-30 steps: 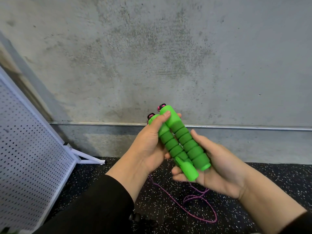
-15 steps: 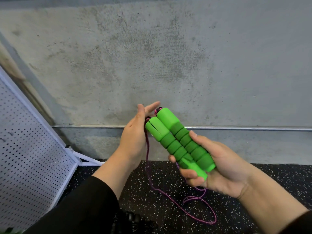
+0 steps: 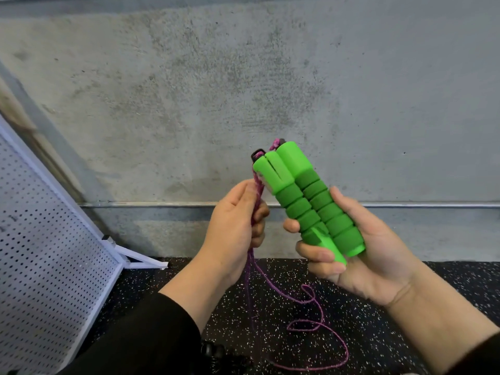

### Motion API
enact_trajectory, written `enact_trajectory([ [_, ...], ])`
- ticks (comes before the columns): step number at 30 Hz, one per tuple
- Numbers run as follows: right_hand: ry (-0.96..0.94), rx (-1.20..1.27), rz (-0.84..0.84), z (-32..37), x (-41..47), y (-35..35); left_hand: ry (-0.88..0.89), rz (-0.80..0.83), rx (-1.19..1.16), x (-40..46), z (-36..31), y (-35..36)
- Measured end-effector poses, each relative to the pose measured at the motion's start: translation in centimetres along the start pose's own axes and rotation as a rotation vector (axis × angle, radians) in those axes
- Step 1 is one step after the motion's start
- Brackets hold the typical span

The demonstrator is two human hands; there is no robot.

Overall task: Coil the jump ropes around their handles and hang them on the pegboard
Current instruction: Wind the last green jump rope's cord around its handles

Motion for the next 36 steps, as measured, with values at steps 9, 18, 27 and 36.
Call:
enact_trajectory([
  [9, -0.179, -0.348, -0.260, 1.4, 0.7, -0.9, 0.053, 0.006, 0.273, -0.5, 0.9, 1.6],
  [18, -0.276, -1.435, -0.274, 3.1, 1.0, -0.9, -0.232, 0.012, 0.367, 0.5, 2.8, 0.1],
  [27, -0.012, -2.234, -0.290, 1.7, 1.3, -1.6, -0.420, 0.017, 0.042, 0.0, 3.7, -0.4],
  [36, -0.101, -1.950, -0.329, 1.3, 0.9, -1.1, -0.365, -0.122, -0.060, 0.4, 4.2, -1.3],
])
Point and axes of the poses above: each hand's wrist, its own x-axis towards the middle knuckle, its own y-axis out of the palm, z = x × y, the point moved 7 cm from there along x, towards the middle knuckle, and after that the axes turned 12 degrees about -y, right-handed, at the moved point
